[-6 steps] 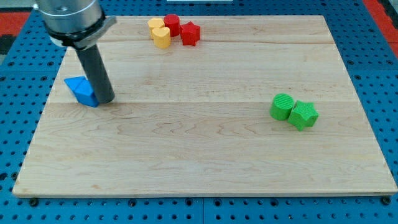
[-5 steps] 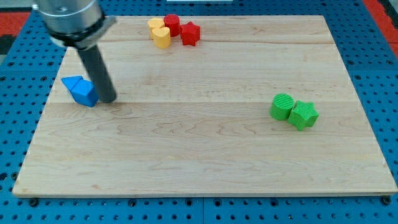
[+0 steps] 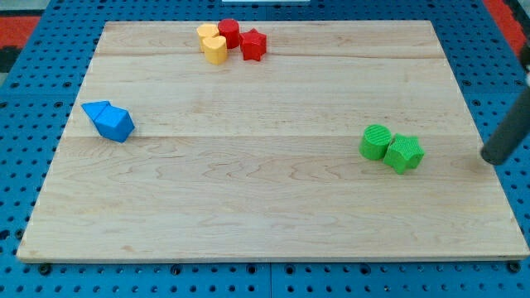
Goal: Push the green star and the green circle to the center
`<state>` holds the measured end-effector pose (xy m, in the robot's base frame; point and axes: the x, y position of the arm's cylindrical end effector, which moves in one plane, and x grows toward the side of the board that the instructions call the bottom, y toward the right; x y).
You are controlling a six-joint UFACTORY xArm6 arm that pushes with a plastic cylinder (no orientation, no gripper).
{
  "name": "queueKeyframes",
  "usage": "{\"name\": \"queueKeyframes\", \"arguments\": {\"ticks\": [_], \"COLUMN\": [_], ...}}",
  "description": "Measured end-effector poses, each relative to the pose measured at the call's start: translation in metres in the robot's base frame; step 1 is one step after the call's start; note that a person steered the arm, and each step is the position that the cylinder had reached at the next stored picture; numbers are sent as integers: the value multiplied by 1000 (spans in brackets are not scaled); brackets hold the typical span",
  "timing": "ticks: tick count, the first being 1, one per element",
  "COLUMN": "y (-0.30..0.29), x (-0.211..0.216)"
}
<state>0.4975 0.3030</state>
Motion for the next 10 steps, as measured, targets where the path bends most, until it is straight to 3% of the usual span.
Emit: {"name": "queueKeyframes", "arguments": {"ticks": [2,4,6,7,8,10], "y": [-94,-133,-200,-154,-160,-240], "x": [-1,-50,-49,-53,-8,-41]}}
